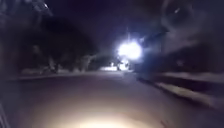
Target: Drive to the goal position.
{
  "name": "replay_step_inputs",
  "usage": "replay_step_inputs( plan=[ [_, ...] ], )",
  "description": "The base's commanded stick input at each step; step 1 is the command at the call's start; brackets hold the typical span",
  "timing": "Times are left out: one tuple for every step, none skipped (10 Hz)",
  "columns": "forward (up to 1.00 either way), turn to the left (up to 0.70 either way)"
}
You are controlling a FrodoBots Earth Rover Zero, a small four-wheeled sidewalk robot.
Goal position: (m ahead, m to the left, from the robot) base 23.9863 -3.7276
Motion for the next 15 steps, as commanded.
replay_step_inputs(
  plan=[
    [0.7, 0.0],
    [0.7, 0.0],
    [0.7, 0.0],
    [0.7, 0.0],
    [0.7, 0.0],
    [0.7, 0.0],
    [0.7, 0.0],
    [0.7, 0.0],
    [0.7, 0.0],
    [0.7, 0.0],
    [0.7, -0.09],
    [0.7, -0.21],
    [0.7, -0.33],
    [0.7, -0.35],
    [0.7, -0.35]
  ],
)
